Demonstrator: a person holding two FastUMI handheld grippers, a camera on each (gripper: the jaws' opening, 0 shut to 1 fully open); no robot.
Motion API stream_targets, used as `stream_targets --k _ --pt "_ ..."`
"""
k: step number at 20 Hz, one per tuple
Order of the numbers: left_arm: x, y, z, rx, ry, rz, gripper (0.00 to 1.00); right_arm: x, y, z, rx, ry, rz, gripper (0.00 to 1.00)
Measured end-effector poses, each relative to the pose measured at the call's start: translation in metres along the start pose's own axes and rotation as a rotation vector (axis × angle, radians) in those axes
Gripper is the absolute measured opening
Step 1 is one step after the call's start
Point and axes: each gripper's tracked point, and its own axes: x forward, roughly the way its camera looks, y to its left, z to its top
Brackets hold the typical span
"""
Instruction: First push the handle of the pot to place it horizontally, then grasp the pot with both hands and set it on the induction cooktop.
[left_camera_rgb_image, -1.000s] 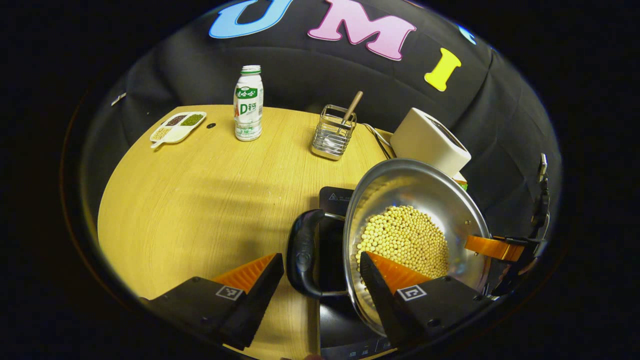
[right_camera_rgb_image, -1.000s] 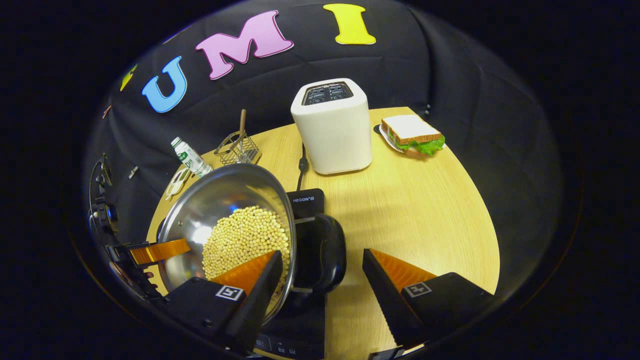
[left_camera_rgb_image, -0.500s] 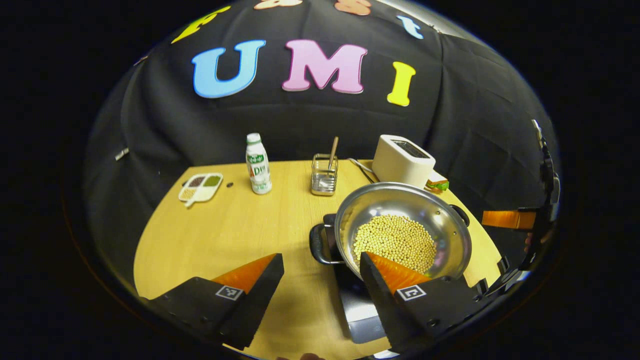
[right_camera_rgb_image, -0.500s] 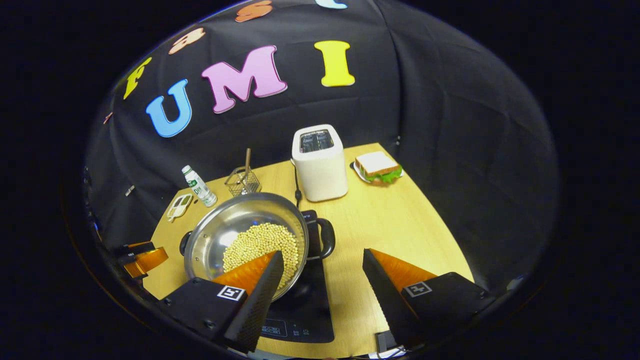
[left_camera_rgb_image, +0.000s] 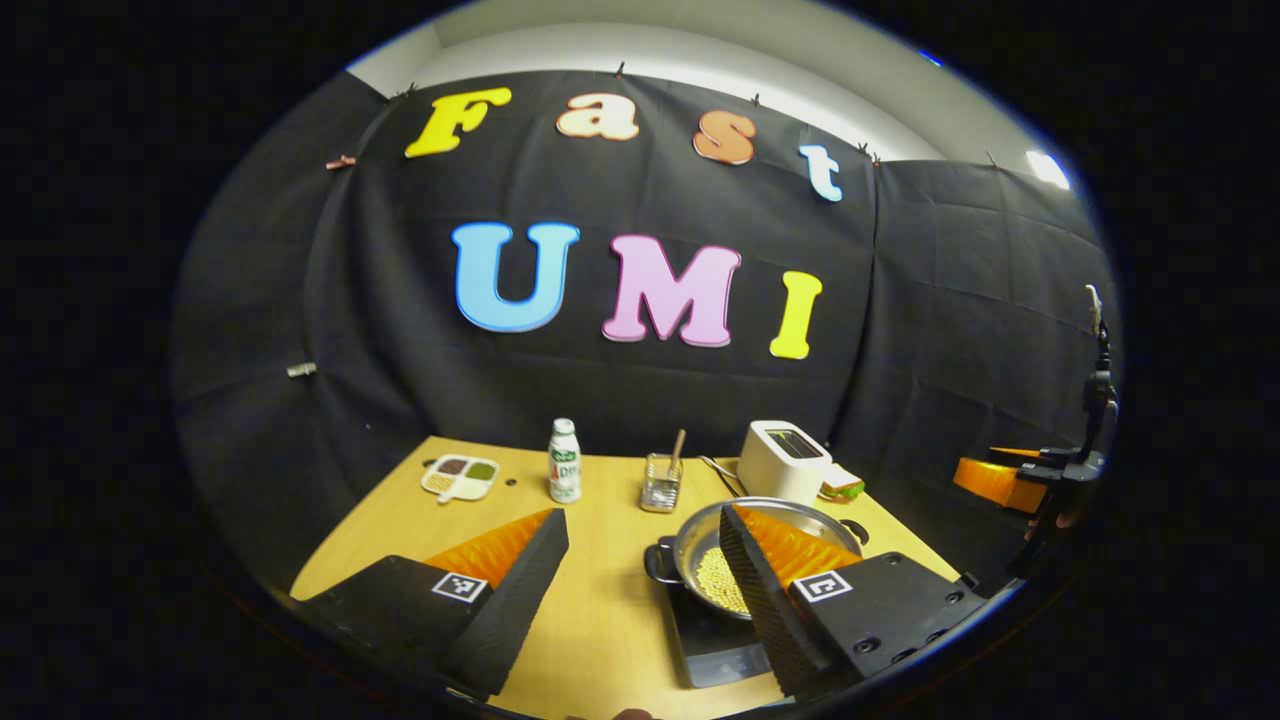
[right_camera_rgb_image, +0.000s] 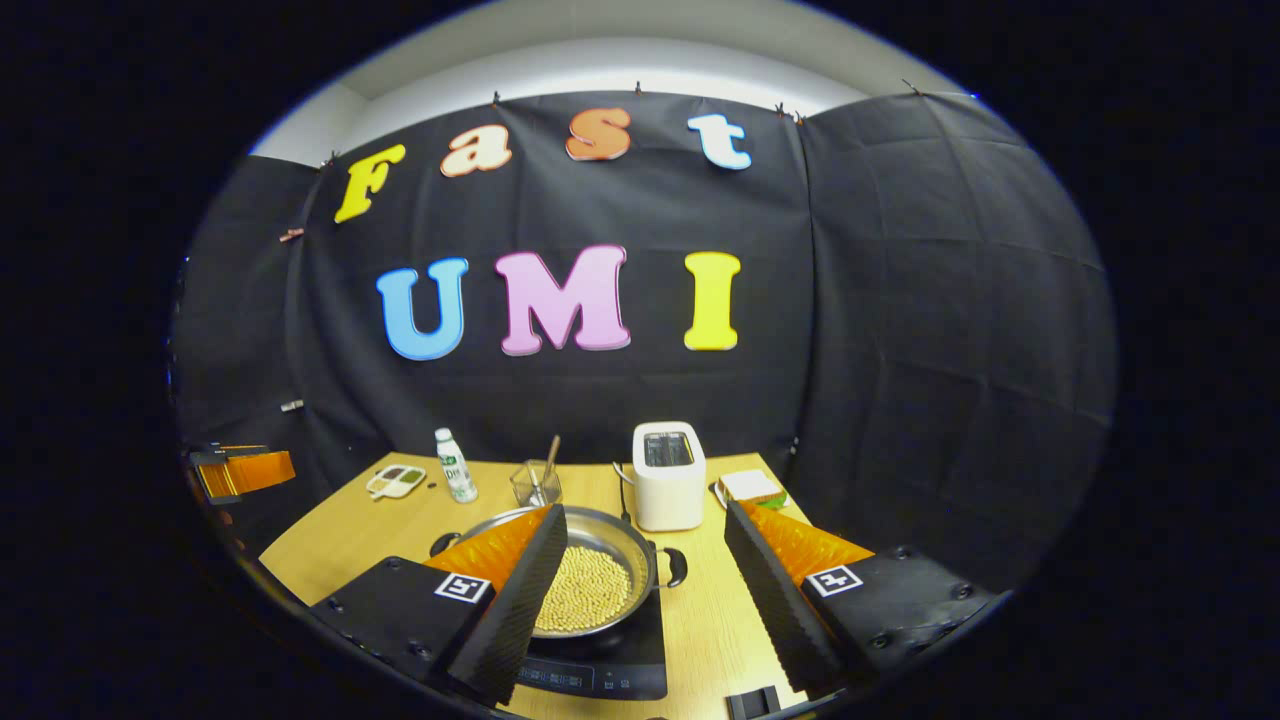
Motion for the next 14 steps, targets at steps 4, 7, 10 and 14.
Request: stream_targets --k 4,7,10,14 --pt "-0.059 0.013 -0.008 -0.008 -0.04 0.098 0.95 -0.033 0.012 0.004 -0.021 -0.07 0.009 0.99" --pt "-0.094 0.015 -0.014 -0.041 -0.054 0.148 0.95 -0.054 0.021 -0.004 -0.029 -0.066 0.033 0.98" --pt "-0.118 0.017 -0.006 -0.007 -0.124 0.194 0.95 -0.073 0.03 -0.017 0.011 -0.032 0.064 0.98" --pt "-0.139 -0.007 -0.012 -0.035 -0.154 0.165 0.95 -0.085 0.042 -0.023 0.05 -0.024 0.121 0.98"
